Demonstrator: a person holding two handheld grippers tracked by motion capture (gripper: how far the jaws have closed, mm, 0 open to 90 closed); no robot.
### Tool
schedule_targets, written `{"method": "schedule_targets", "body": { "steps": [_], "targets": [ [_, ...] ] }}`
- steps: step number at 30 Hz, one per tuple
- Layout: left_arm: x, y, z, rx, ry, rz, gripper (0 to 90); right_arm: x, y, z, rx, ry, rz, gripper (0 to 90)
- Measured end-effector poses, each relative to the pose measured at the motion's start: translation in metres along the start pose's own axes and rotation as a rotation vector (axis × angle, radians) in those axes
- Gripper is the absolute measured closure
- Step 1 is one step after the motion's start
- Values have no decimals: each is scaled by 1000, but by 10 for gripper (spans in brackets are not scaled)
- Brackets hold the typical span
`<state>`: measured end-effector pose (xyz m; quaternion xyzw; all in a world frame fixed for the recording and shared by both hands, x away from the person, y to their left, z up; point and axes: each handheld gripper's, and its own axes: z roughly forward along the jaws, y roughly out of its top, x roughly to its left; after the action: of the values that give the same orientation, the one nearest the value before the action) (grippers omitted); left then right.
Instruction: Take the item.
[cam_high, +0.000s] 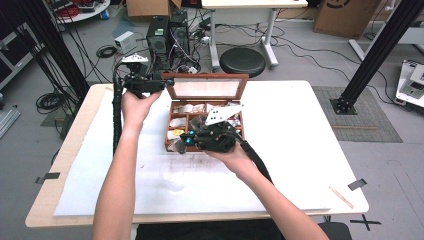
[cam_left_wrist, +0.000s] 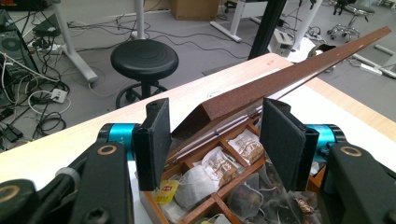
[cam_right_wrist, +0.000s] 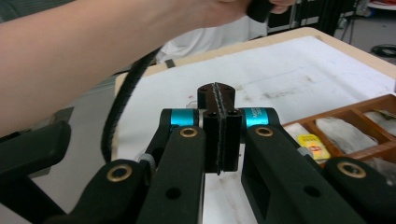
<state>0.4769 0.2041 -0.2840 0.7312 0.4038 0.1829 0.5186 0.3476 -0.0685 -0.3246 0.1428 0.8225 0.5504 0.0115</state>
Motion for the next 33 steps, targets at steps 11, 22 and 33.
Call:
{"method": "schedule_targets", "body": {
  "steps": [11,22,33],
  "targets": [
    [0,0,0,1,0,0,436,18,-5,6,4,69,-24,900],
    [0,0,0,4,-1,1,436,23,-15,19,39,87,-24,900],
    [0,0,0,1,-1,0,436,24,-23,28,63,96,-19,900]
  ]
}}
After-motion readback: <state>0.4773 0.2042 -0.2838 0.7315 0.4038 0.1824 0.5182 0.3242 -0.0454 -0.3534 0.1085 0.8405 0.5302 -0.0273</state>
